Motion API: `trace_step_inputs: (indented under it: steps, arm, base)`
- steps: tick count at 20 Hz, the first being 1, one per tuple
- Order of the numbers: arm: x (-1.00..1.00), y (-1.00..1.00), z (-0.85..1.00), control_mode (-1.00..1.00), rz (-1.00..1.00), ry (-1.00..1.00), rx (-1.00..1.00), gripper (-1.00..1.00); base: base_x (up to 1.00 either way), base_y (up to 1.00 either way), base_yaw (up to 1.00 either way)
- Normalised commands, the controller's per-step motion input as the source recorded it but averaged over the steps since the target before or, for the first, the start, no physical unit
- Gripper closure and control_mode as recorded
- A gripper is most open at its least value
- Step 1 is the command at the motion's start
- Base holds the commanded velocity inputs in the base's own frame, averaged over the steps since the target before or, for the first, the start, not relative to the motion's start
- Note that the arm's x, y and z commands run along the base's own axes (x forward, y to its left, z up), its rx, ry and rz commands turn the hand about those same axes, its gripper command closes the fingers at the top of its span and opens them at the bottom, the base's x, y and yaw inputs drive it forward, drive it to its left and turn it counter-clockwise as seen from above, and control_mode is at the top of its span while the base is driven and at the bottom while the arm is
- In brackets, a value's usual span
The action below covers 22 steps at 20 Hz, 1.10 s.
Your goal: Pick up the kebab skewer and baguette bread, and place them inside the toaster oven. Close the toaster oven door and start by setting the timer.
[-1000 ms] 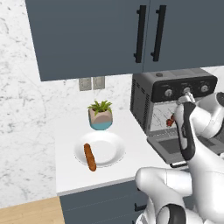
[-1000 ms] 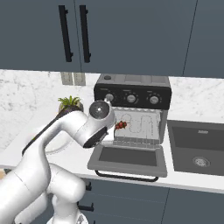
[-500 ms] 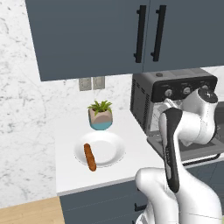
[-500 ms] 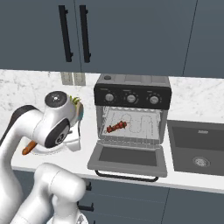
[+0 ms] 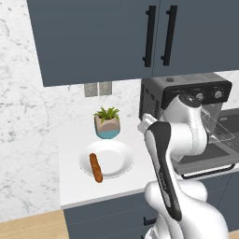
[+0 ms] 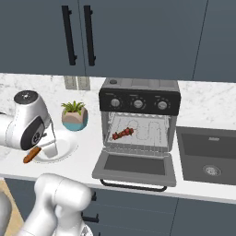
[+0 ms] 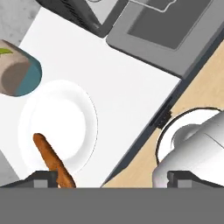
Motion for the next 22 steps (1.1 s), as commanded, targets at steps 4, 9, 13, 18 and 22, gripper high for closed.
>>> trace_step_inputs:
  steps: [4,9,13,18,22]
  arm:
    - [-0.17,0.75,-0.02,-1.0,0.13,0.03,-0.1,-1.0]
    - [-0.01,0.26,-0.09,-1.0,0.06,0.0,-0.06,-1.0]
    - [0.0,0.06,-0.07,-1.0,0.07,0.0,-0.03,-1.0]
    - [0.24,0.17,-0.2,-1.0,0.11,0.0,-0.03,-1.0]
    - [0.48,0.33,-0.16,-1.0,0.29,0.05,0.0,-1.0]
  base:
    - [0.0,0.0,0.0]
    - [0.0,0.0,0.0]
    - [0.0,0.0,0.0]
    - [0.0,0.0,0.0]
    - [0.0,0.0,0.0]
